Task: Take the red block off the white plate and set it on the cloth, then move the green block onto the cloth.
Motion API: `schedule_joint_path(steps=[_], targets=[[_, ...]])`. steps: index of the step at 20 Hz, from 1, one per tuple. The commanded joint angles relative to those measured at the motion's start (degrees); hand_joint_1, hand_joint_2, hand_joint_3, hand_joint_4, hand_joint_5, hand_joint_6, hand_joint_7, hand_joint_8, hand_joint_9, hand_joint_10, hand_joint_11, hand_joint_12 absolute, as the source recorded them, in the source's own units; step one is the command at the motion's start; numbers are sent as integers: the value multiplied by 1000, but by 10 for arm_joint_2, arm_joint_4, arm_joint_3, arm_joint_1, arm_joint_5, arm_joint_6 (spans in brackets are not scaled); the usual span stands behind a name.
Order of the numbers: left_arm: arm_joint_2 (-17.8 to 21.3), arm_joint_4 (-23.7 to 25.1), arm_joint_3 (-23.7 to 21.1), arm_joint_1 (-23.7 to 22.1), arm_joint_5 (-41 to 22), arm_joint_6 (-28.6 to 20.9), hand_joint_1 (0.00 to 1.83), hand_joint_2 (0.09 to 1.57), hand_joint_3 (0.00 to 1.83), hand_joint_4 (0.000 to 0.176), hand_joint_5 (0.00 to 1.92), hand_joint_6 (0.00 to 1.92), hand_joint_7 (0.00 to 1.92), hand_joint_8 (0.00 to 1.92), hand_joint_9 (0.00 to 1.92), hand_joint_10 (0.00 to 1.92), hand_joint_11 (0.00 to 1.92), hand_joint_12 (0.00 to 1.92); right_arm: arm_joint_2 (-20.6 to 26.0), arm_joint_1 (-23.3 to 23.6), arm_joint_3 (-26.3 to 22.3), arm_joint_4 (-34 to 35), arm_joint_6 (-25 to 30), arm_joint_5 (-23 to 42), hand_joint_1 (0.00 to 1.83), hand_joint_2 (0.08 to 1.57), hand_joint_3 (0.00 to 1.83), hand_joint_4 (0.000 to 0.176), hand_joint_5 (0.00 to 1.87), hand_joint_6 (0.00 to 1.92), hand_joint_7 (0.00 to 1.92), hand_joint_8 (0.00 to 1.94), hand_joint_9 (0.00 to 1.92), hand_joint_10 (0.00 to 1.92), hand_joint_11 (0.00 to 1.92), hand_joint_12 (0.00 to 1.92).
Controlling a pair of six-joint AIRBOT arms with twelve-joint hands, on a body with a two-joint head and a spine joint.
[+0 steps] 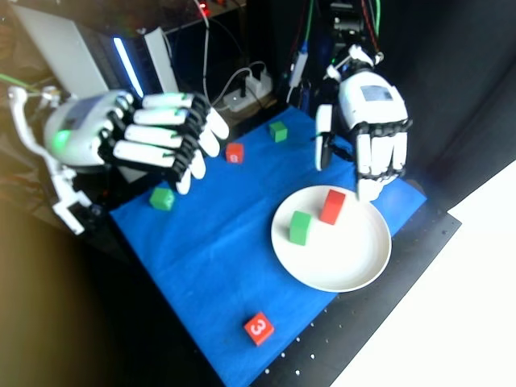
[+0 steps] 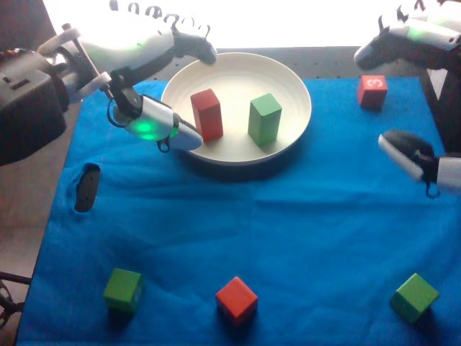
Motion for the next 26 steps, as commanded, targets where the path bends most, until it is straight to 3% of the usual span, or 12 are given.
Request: schedule_joint_path(steps=[1, 5, 8, 9, 11, 16, 20, 22, 26], targets=[[-1, 6, -2, -9, -67, 0, 898, 883, 15, 0, 486, 138, 487, 87, 284, 535, 0, 1417, 1, 4, 0, -14, 0, -72, 974, 781, 354, 0, 522, 910, 501, 1088, 452, 1219, 259, 1661], [-8, 14, 2, -11, -60, 0, 912, 888, 6, 0, 513, 89, 538, 65, 311, 567, 0, 1495, 0, 4, 1, -11, 0, -72, 1002, 798, 338, 0, 478, 969, 489, 1017, 421, 1178, 231, 1654], [-31, 1, 32, -17, -32, 0, 871, 905, 1, 0, 521, 43, 529, 32, 278, 782, 40, 1635, -4, 4, 7, -5, 0, -72, 1018, 772, 343, 0, 478, 973, 504, 980, 416, 1156, 186, 1663], [-38, 1, 40, -21, -23, 0, 852, 904, 0, 19, 520, 36, 528, 29, 271, 816, 79, 1638, -4, 4, 7, -5, 0, -72, 1020, 765, 350, 0, 484, 963, 504, 988, 412, 1172, 181, 1682], [-55, 2, 60, -31, -3, 0, 906, 908, 1, 6, 554, 39, 580, 51, 292, 904, 119, 1599, -5, 4, 9, -3, 0, -72, 1040, 736, 379, 0, 487, 937, 486, 1049, 391, 1246, 159, 1730], [-82, -5, 88, -34, 22, 0, 954, 932, 5, 0, 627, 52, 678, 90, 396, 889, 199, 1522, -5, 4, 12, -1, 0, -71, 1031, 722, 439, 0, 490, 966, 473, 1081, 360, 1257, 131, 1772], [-90, -7, 96, -33, 33, 0, 987, 984, 22, 0, 719, 82, 781, 136, 510, 925, 317, 1565, -5, 5, 12, 0, 0, -71, 1043, 703, 490, 0, 495, 968, 486, 1054, 321, 1285, 94, 1821], [-94, -10, 100, -31, 35, 0, 1000, 1006, 18, 0, 764, 94, 812, 165, 547, 923, 350, 1569, -5, 5, 12, 0, 0, -71, 1094, 679, 490, 0, 494, 1005, 486, 1145, 328, 1365, 112, 1846], [-102, -18, 108, -24, 38, 0, 1069, 1084, 12, 0, 884, 101, 944, 153, 791, 868, 554, 1608, -5, 5, 12, 2, 0, -71, 1085, 670, 520, 0, 486, 1048, 465, 1151, 334, 1340, 116, 1834]])
